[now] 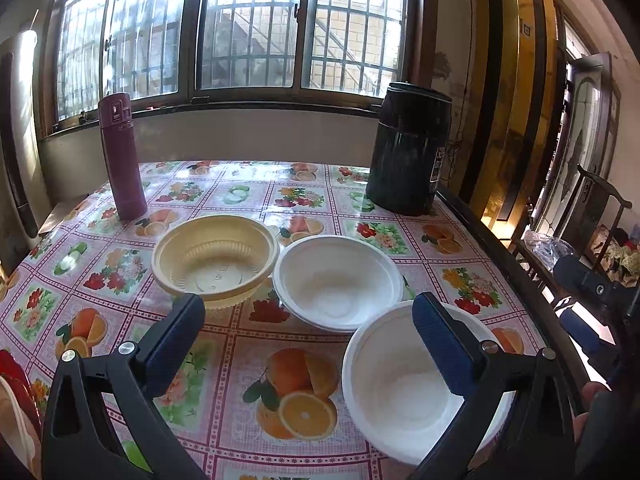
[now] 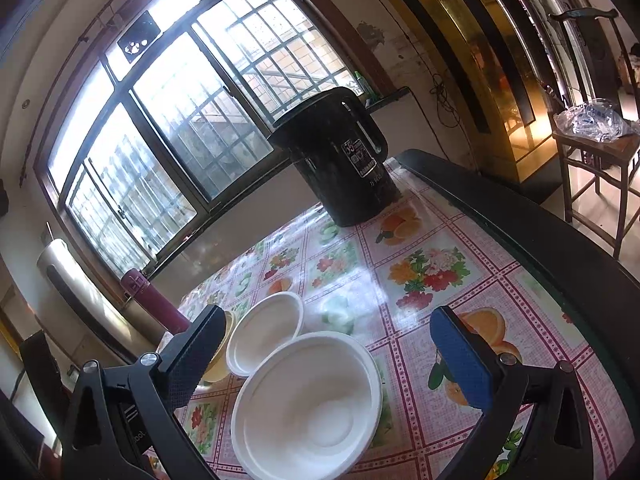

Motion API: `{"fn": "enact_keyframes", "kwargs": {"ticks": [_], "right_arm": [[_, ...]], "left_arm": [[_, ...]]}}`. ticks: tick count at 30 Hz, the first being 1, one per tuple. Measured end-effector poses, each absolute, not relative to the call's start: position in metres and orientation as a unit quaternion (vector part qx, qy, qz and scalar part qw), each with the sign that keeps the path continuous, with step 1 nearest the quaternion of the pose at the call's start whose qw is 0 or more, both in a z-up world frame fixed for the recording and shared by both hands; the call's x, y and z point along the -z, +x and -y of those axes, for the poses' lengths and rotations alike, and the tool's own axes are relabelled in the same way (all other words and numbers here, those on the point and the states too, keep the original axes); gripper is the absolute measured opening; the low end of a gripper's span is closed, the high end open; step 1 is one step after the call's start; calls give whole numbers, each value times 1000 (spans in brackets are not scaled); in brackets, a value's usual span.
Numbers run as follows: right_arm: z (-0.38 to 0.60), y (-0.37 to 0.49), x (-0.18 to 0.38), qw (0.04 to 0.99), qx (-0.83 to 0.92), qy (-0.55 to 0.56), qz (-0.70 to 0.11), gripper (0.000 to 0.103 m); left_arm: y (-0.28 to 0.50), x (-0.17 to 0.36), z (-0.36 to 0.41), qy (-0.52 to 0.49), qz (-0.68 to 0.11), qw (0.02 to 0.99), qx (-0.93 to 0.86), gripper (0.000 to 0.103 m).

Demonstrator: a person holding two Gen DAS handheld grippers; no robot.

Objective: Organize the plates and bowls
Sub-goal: 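Bring both grippers to the rim of the large white bowl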

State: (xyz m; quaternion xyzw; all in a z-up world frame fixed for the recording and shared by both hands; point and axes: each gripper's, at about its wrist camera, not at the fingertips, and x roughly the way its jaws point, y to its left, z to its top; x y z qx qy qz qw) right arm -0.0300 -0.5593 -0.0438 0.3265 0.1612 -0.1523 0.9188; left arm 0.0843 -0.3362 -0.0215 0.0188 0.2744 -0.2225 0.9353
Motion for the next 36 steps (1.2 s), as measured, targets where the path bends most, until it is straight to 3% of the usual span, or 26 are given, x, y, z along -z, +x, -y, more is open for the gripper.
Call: {"fn": "enact_keyframes", "kwargs": {"ticks": [36], "right_arm": [[559, -32, 48, 916, 151, 337, -158, 103]], "left_arm": [[85, 27, 343, 46, -284, 925, 248, 103]]}}
